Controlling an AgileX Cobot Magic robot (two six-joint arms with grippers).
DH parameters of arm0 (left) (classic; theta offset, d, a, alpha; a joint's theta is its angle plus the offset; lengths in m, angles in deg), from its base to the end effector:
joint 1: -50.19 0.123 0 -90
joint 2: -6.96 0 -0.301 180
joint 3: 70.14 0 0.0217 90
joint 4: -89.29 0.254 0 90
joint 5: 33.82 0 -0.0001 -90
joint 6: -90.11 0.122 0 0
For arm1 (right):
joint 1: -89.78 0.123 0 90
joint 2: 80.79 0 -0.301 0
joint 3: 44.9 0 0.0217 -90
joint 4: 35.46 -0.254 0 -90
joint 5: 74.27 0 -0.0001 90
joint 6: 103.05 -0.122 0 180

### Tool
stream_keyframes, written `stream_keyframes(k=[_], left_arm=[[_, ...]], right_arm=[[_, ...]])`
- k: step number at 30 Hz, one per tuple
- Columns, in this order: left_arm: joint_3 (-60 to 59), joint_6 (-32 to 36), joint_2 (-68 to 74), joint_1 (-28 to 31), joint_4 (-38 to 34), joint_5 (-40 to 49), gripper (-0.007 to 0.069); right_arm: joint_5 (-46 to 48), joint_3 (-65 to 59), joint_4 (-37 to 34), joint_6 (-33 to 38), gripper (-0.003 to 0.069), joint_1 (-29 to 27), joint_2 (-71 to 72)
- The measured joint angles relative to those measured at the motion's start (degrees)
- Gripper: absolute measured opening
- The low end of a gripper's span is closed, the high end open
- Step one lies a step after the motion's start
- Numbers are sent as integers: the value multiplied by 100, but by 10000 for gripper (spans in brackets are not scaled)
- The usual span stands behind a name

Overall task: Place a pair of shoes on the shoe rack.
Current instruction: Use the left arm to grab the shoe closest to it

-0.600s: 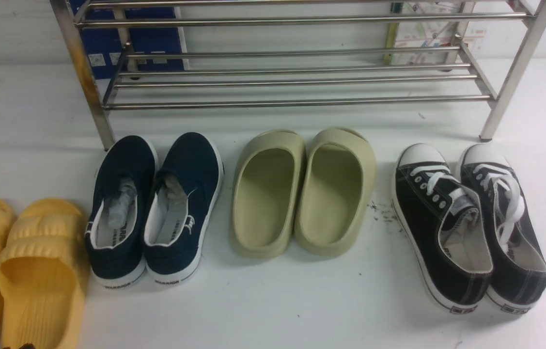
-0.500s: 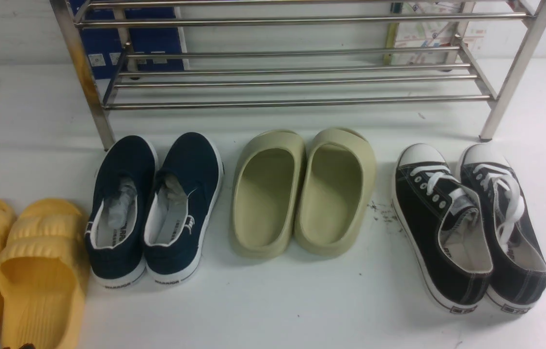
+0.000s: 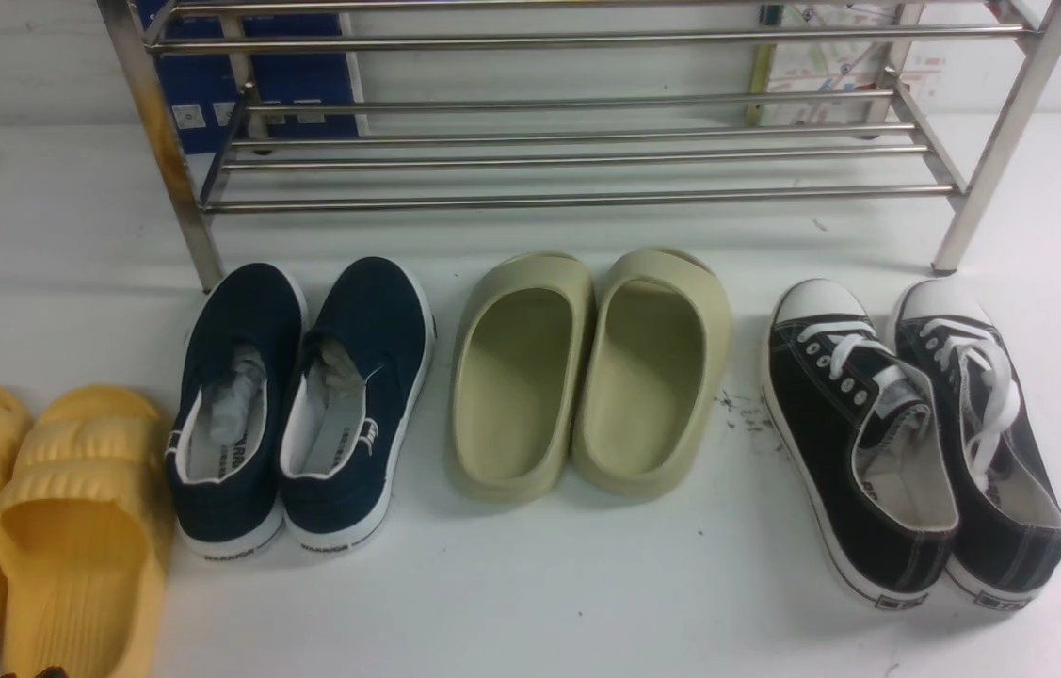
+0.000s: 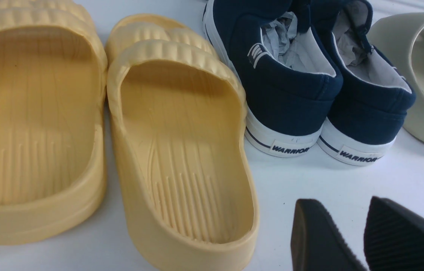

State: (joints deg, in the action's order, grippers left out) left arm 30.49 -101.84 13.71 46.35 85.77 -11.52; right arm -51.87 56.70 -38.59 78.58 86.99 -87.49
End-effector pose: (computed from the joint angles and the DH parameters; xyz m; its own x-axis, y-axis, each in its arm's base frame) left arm 0.0684 -0.0074 0.1587 -0.3270 -0.2409 -0.9138 0.0034 0.9667 -0.2560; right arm 0.0686 -0.0008 0.1647 -0.2991 0.0367 -0.9535 0.0354 0.9990 0.0273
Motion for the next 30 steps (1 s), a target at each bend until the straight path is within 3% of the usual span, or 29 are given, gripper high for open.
stream_keyframes(k=[8, 19, 22, 25, 30], left_arm=[[0, -2, 0, 0, -273, -626, 218], [70, -516, 0, 0, -1226, -3431, 228], [532, -520, 0, 0, -1237, -3417, 230], [1716, -406, 275, 0, -1237, -3039, 233], [3826, -282, 1619, 0, -1207, -1522, 237]], right_arm=[[0, 0, 0, 0, 132, 0, 0], [0, 0, 0, 0, 146, 0, 0], [0, 0, 0, 0, 150, 0, 0], [0, 0, 0, 0, 156, 0, 0], [0, 0, 0, 0, 164, 0, 0]])
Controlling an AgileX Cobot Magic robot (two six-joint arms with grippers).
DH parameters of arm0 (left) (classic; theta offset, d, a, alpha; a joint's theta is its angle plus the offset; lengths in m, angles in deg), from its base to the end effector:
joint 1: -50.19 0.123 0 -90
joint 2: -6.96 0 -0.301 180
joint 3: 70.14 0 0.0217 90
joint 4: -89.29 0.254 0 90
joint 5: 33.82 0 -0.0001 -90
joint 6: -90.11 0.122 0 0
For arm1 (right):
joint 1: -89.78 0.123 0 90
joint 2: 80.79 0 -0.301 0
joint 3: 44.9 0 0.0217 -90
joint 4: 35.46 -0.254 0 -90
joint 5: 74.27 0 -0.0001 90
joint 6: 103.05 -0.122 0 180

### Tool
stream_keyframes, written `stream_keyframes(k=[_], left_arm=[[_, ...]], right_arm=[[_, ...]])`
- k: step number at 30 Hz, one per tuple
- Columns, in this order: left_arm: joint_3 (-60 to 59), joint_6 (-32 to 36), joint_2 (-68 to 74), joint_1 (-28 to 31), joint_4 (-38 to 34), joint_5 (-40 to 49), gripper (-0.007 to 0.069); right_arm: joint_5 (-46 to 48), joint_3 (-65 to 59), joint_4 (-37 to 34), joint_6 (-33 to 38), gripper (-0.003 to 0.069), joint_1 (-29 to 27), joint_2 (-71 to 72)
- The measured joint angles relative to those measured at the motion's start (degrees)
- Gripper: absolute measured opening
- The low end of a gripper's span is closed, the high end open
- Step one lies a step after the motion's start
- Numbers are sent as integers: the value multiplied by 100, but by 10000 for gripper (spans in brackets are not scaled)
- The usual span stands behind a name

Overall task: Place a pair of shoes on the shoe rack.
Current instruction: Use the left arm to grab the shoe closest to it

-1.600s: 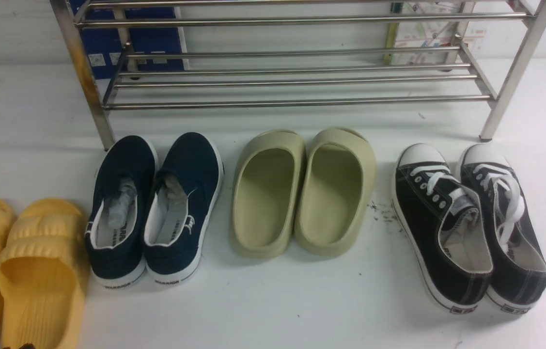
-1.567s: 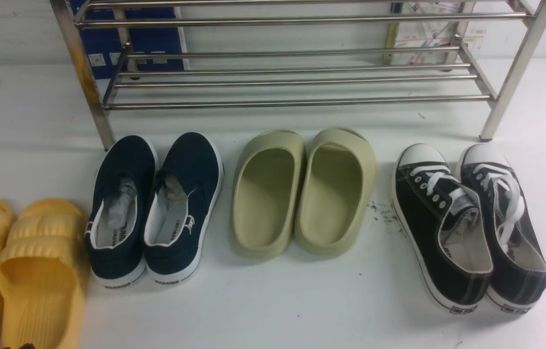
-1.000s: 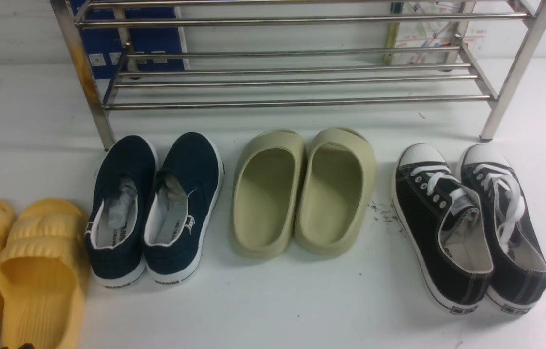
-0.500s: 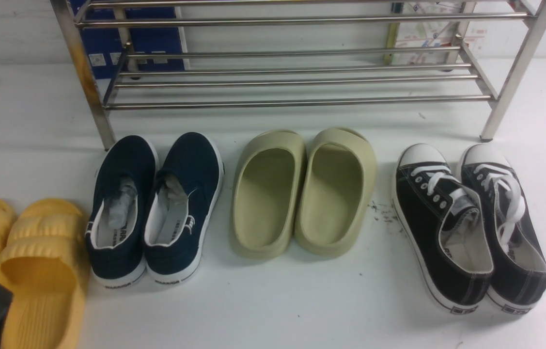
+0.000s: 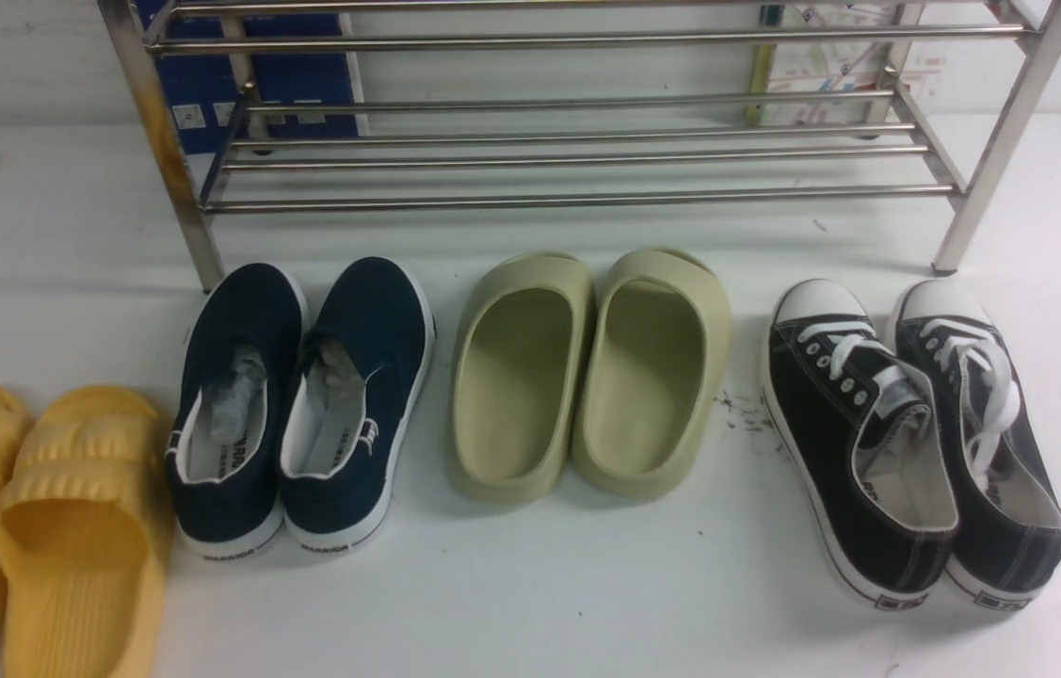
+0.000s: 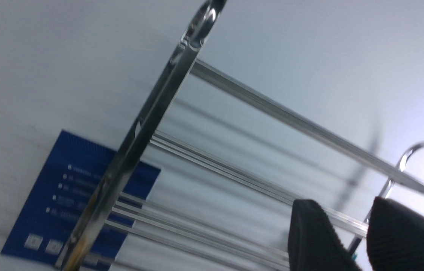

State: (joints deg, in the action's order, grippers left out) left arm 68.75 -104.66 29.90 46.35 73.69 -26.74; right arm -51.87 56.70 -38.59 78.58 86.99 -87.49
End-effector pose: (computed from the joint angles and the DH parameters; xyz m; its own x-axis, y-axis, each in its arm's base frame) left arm 0.0565 -0.0079 0.4108 0.2329 -0.5204 -0.8216 0.2495 0.8485 -0.4667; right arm 0.0686 -0.0008 0.1647 -0.2991 0.0367 -0.9535 0.0354 0.9990 0.0273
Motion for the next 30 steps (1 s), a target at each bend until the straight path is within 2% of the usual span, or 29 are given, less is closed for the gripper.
stream_keyframes(k=[4, 8, 18, 26, 30], left_arm=[[799, 47, 1116, 0, 21, 1592, 237], [860, 184, 1896, 0, 118, 2376, 237], [962, 238, 4334, 0, -93, 2142, 237], [2080, 724, 6079, 0, 58, 3078, 248], [2604, 706, 6787, 0, 374, 3541, 304]], right_arm=[[0, -5, 0, 0, 166, 0, 0], [0, -5, 0, 0, 169, 0, 0], [0, -5, 0, 0, 185, 0, 0], [-5, -5, -6, 0, 200, 0, 0], [-5, -5, -6, 0, 205, 0, 0]])
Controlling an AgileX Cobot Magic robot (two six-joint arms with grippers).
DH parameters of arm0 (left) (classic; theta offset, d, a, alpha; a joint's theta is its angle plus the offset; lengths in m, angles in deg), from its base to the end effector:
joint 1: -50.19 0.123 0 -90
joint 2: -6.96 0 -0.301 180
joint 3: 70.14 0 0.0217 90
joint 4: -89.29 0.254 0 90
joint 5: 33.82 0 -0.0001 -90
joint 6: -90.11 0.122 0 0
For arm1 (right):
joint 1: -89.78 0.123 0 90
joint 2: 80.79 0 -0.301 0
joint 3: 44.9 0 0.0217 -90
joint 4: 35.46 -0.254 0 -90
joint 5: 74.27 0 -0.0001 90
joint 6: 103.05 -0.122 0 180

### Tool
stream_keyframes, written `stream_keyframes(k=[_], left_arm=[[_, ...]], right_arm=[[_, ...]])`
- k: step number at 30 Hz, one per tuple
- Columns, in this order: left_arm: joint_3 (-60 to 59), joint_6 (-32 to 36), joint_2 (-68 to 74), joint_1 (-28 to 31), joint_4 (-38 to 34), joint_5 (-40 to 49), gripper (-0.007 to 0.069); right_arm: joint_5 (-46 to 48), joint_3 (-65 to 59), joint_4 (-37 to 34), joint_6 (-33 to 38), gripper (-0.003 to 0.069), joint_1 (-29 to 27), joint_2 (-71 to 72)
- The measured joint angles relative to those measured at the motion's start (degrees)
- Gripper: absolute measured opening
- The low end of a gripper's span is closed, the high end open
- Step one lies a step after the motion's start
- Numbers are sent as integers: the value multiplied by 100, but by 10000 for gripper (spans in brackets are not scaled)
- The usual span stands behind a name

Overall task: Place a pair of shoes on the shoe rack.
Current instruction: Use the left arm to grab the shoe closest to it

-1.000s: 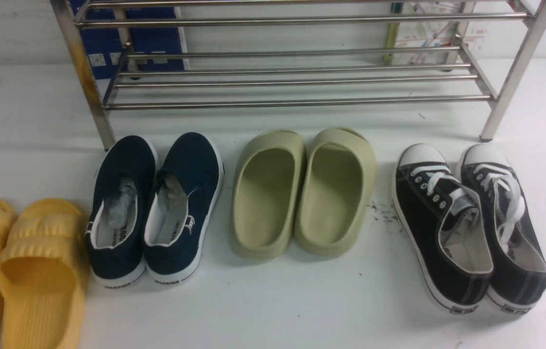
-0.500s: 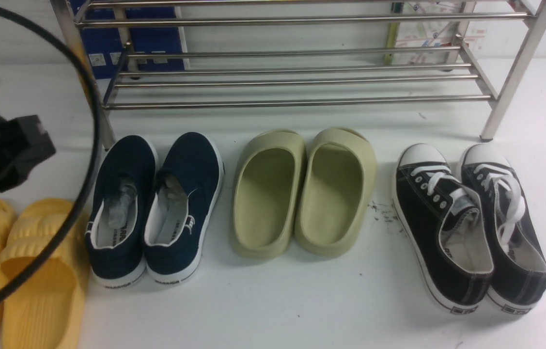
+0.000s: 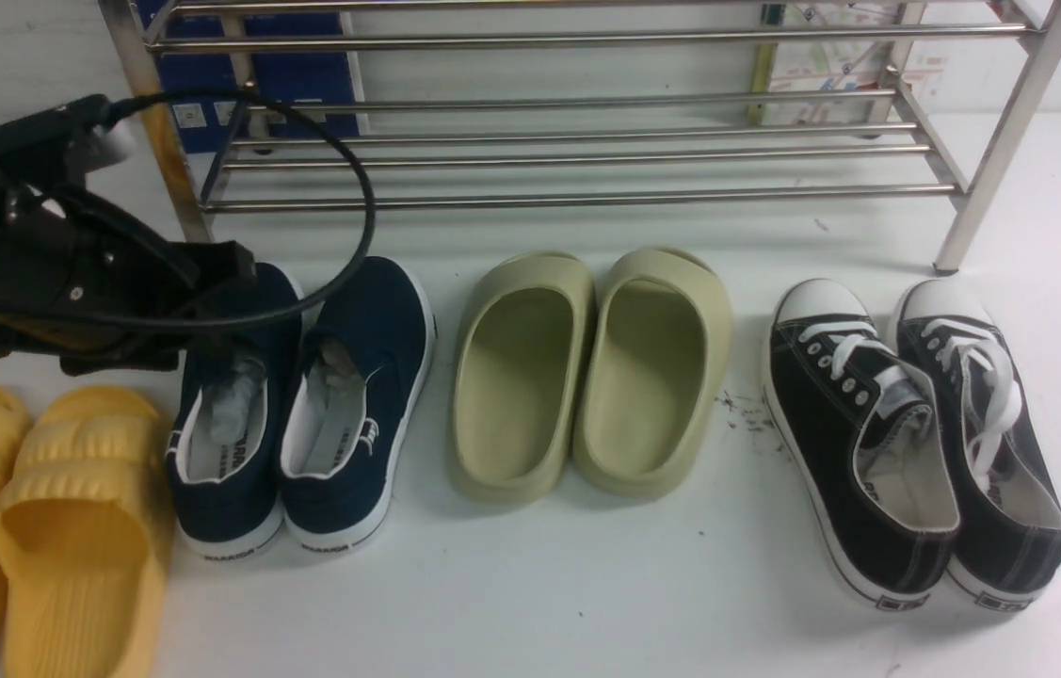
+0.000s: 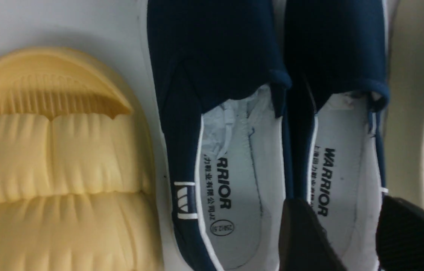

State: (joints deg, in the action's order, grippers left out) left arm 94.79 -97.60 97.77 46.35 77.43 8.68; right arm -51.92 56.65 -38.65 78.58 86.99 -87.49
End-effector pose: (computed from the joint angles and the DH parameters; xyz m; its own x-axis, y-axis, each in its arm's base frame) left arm 0.3170 -0.0383 0.2731 -0.8490 -0.2251 -0.4780 -0.1054 0.9587 -0.2642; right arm 0.0687 -0.0008 0.1645 -0.2991 0.0376 -0.9535 0.0354 0.9990 0.0283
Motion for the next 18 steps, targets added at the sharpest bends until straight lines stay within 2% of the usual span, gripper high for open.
stream_keyframes(k=[4, 8, 10, 11, 12, 14, 18], left_arm=[[63, -75, 405, -85, 299, 52, 370], [70, -299, 576, -337, 599, -67, 393], [83, -915, 718, -540, 972, -254, 398], [83, -965, 728, -549, 1047, -265, 398], [83, -1370, 810, -588, 1317, -326, 398], [83, -1732, 907, -597, 1653, -373, 398], [83, -2023, 1073, -597, 1835, -481, 396]], right_arm=[[0, 0, 0, 0, 210, 0, 0], [0, 0, 0, 5, 216, -2, 0], [0, 0, 0, 5, 218, -2, 0], [0, 0, 0, 5, 218, -2, 0], [0, 0, 0, 5, 221, -2, 0], [0, 0, 0, 5, 224, -2, 0], [0, 0, 0, 7, 230, -2, 0]])
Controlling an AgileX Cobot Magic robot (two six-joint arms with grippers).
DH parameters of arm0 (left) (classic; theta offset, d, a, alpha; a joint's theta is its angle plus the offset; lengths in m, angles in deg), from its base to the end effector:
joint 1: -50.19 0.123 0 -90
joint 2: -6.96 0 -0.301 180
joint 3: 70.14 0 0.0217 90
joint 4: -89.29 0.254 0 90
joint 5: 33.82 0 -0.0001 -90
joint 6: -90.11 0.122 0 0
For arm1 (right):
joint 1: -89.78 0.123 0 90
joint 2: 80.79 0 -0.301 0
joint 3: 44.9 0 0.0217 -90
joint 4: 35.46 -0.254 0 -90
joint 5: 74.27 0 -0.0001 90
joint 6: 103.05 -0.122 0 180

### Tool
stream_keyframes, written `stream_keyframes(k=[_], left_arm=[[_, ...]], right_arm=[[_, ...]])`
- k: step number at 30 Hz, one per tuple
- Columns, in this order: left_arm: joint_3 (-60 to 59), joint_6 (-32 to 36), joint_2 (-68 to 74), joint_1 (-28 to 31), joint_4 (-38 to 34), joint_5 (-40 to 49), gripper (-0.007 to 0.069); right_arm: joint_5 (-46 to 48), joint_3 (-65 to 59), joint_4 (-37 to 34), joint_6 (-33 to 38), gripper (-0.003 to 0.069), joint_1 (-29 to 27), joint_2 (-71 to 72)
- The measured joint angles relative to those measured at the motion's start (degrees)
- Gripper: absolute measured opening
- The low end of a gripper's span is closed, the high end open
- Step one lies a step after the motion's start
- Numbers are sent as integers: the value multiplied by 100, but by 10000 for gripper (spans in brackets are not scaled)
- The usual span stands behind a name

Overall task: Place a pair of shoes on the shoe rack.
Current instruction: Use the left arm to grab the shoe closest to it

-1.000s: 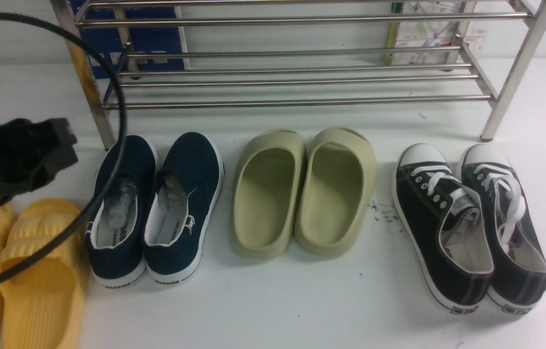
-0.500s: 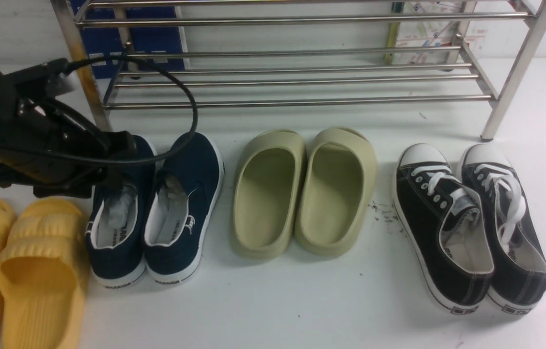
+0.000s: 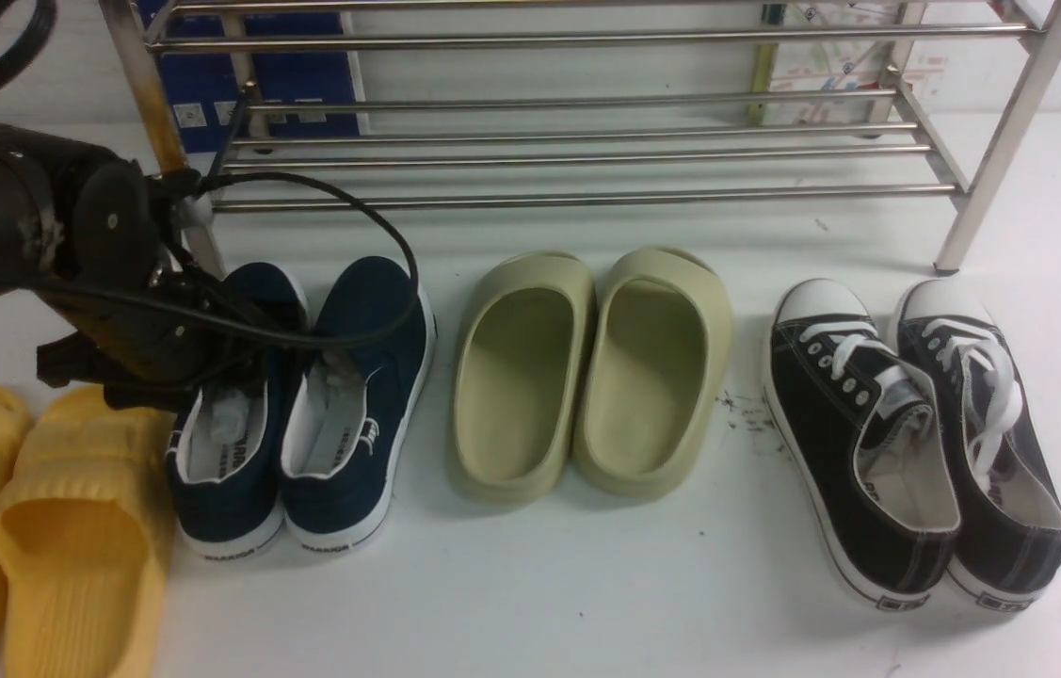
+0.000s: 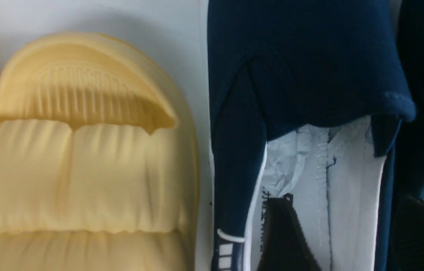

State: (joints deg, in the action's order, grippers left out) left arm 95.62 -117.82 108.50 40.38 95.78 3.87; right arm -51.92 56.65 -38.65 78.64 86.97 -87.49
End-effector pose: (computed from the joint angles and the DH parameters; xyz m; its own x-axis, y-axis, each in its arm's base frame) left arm 0.3493 -0.0518 0.2182 -0.8655 -0.2424 -0.4383 -0.2124 0.9701 -0.1172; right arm 0.0687 -0.0008 0.1645 -0.2991 0.0367 -0.9535 0.0354 0.9990 0.0273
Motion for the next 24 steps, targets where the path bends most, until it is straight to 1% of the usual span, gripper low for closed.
stream_keyframes(k=[10, 14, 20, 24], left_arm=[[0, -34, 80, 0, -231, -479, 360], [6, -34, 310, 0, -298, -745, 325], [6, -34, 600, 0, -303, -771, 290], [10, -34, 684, 0, -303, -783, 246]], right_arm=[[0, 0, 0, 0, 238, 0, 0], [0, 0, 0, 5, 238, 0, 0], [0, 0, 6, 5, 238, 0, 0], [0, 0, 6, 5, 238, 0, 0]])
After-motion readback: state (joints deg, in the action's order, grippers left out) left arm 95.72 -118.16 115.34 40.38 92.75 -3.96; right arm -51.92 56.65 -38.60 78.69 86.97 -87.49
